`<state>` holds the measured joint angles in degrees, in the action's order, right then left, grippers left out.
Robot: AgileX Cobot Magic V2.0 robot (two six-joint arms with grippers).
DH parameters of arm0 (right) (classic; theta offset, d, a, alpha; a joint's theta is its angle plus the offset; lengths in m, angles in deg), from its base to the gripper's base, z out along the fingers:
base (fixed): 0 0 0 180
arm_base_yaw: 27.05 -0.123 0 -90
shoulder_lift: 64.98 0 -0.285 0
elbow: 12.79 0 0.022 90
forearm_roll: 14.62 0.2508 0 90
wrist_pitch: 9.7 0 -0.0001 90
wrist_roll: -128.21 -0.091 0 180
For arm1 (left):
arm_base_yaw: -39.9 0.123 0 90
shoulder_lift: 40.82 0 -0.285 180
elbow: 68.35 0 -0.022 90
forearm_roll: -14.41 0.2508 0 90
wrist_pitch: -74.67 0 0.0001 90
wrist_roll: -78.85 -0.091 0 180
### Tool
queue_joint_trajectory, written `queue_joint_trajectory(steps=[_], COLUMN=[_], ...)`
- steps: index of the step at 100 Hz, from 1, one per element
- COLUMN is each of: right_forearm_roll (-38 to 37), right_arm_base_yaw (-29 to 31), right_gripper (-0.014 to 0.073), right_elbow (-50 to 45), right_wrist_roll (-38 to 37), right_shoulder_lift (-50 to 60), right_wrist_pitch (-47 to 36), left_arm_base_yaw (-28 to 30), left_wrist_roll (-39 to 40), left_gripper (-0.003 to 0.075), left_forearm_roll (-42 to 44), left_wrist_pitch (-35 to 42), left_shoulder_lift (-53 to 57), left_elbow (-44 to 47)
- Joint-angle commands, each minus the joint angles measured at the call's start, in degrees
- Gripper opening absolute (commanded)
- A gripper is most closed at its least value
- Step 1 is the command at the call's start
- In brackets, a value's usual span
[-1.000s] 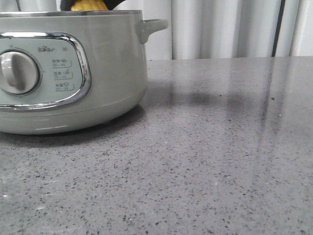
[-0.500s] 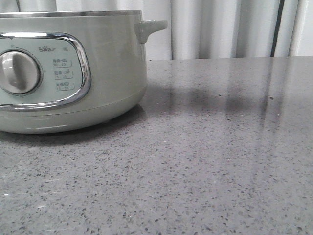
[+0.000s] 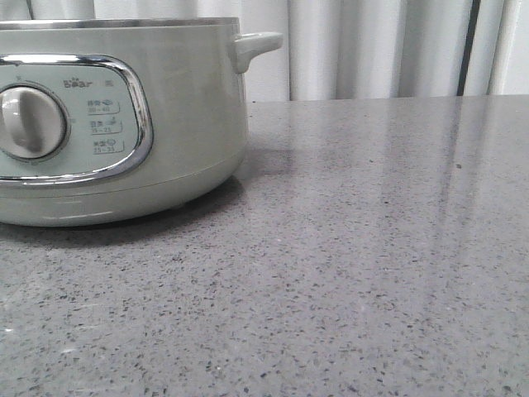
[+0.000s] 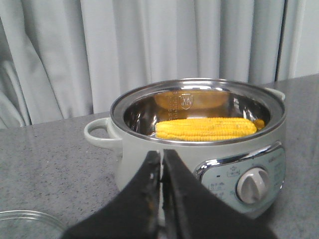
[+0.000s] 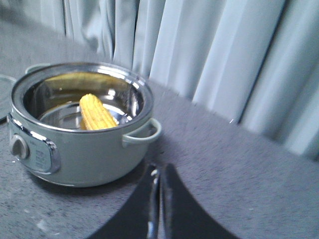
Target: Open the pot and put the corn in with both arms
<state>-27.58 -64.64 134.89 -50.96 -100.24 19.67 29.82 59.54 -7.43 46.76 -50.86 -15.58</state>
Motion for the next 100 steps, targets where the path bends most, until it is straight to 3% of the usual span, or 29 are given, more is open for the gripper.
queue_joint_trajectory(steps=[1,12,24,100], right_forearm_roll=[-5.0,-11.7,-15.3,-15.3], right_arm_base_yaw=[0.8,1.9,2.3,2.3], right_gripper=[-0.0060,-0.0060,-0.0060,-0.0064], right_elbow=[-6.1,-8.6,-8.6,-10.4], right_wrist_roll=[-1.5,-9.2,-10.3,-10.3], right_shoulder_lift=[11.5,23.0,29.1,28.9], right_wrist_pitch=[-3.7,1.9,4.2,2.8], left_arm_base_yaw=[-0.4,-0.4,-0.4,-0.4], left_wrist_roll=[0.3,0.3,0.3,0.3], left_gripper=[-0.0020,-0.0020,-0.0020,-0.0020], left_forearm_roll=[-5.1,-6.6,-6.6,-7.8], left_wrist_pitch=[10.8,15.3,15.3,14.6], left_shoulder_lift=[-0.8,-1.1,-1.1,-1.1], left_elbow=[1.2,4.2,5.0,5.2])
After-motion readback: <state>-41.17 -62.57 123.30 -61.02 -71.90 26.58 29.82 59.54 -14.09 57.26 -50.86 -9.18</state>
